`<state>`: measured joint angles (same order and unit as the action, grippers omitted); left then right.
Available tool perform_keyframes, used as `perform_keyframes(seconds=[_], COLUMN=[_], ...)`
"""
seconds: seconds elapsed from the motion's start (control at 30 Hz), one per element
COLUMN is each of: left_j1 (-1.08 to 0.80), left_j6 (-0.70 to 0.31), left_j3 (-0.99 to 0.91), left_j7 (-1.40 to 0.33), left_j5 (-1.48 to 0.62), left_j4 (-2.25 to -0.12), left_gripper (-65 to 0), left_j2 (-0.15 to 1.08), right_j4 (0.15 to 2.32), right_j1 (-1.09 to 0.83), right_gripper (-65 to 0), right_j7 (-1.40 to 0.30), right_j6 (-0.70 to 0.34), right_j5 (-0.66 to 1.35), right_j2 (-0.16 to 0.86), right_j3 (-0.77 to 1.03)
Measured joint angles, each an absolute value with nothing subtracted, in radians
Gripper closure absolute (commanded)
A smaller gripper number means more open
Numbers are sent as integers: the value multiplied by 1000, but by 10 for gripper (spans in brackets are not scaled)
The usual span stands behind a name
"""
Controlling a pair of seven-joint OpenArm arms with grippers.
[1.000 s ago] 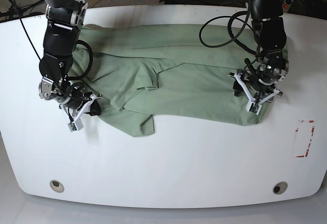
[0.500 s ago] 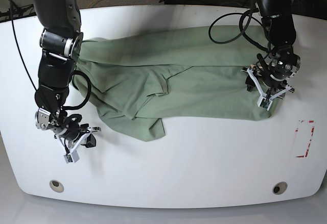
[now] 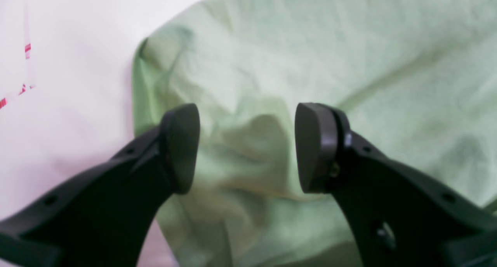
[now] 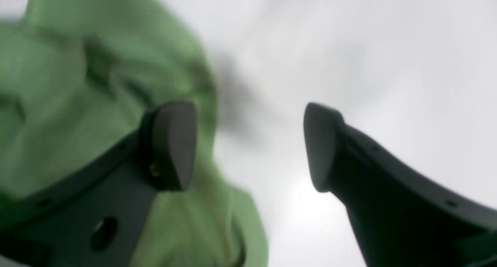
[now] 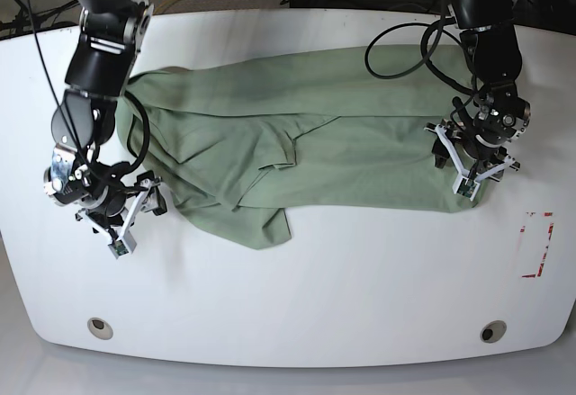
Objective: Fold the T-shirt properly
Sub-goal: 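Drag the shirt edge with the right gripper toward its corner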
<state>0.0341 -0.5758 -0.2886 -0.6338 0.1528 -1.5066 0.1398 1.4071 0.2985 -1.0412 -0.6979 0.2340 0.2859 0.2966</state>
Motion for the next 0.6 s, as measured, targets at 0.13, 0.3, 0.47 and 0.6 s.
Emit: perform_keyframes(seconds=[0.13, 0.3, 0.47, 0.6], left_j1=[35, 48, 47, 48], left_j6=[-576, -576, -576, -576], left_j3=[-286, -285, -284, -283], left_j7=[-634, -635, -635, -634], left_j5=[154, 155, 154, 154], left_j4=[-1507, -1499, -1497, -1486], left_gripper=[-358, -358, -358, -358], left_j2=[139, 140, 139, 140], right_j4=[1600, 1685, 1697, 1699], right_j1=[163, 38, -57, -126], right_gripper=[-415, -415, -415, -414], right_j7=[-1110, -1171, -1172, -1172], right_j6=[-701, -697, -696, -697], right_j5=[303, 326, 380, 460], right_j2=[279, 285, 290, 290], right_j3=[347, 434, 486, 498])
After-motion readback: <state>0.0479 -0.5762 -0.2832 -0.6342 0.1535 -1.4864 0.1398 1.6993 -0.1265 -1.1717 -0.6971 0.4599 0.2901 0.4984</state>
